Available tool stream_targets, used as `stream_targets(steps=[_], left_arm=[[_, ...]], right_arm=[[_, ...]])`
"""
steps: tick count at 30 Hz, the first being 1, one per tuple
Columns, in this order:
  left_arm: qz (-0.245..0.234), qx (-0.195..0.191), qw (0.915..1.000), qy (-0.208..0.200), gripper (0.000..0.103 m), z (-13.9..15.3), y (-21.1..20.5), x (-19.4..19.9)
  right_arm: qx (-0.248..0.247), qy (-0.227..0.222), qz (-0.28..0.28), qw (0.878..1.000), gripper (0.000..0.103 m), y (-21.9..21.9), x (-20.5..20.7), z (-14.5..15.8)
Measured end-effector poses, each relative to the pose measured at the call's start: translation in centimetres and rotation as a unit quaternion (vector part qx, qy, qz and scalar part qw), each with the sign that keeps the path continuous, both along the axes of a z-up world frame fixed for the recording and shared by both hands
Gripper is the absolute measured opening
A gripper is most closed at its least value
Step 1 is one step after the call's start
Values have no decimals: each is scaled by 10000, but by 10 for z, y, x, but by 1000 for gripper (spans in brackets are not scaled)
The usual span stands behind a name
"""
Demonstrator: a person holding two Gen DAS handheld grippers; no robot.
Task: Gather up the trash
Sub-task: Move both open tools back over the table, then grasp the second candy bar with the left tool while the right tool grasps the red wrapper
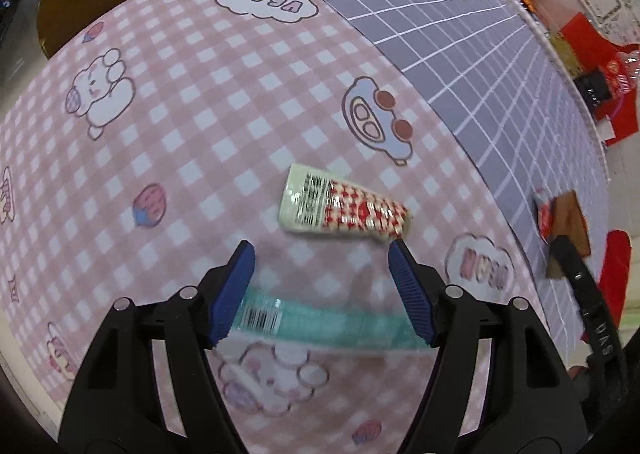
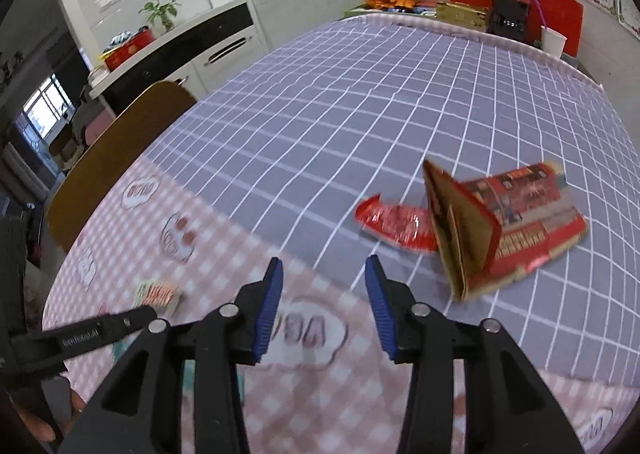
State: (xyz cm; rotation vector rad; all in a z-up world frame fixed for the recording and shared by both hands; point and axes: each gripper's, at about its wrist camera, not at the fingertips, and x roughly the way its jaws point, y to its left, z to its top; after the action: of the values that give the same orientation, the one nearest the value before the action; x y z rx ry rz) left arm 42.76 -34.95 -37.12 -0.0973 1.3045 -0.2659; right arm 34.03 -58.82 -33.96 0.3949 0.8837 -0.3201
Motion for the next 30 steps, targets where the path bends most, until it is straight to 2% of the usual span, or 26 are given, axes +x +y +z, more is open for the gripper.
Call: stream_targets(steps=[3,10,15,20,23,24,27,28,30], left_arm=[[-106,310,9992,-217,72,-1,-11,7],[-374,550,9969,-420,72,2,-31,11],[-598,782,9926,-718,74,0,-43,5],[-756,680,9916,-793,74,-4,-47,4],[-869,614,9907,-849,65,-4,-45,2],[-945,578,9898,-891,55,-4,-49,0],[-998,468,9899,-891,51,-3,-49,-1],[-971,399,9907,-867,50,-3,-47,1],[-932,214,9920,-820,40,-1,-41,1]], right_arm=[[-53,-45,-57,10000,46,-8,8,-5],[-213,-77,-114,9997,55,-18,16,-11],[-379,-12,-242,9990,59,-25,22,-16],[-412,106,-324,9986,59,-35,32,-25],[-532,265,-295,9978,59,-35,40,-32],[-568,327,-278,9975,58,-35,43,-34],[-593,512,-250,9966,35,-35,48,-41],[-567,504,-261,9968,32,-34,47,-42],[-653,507,-204,9964,28,-31,46,-40]])
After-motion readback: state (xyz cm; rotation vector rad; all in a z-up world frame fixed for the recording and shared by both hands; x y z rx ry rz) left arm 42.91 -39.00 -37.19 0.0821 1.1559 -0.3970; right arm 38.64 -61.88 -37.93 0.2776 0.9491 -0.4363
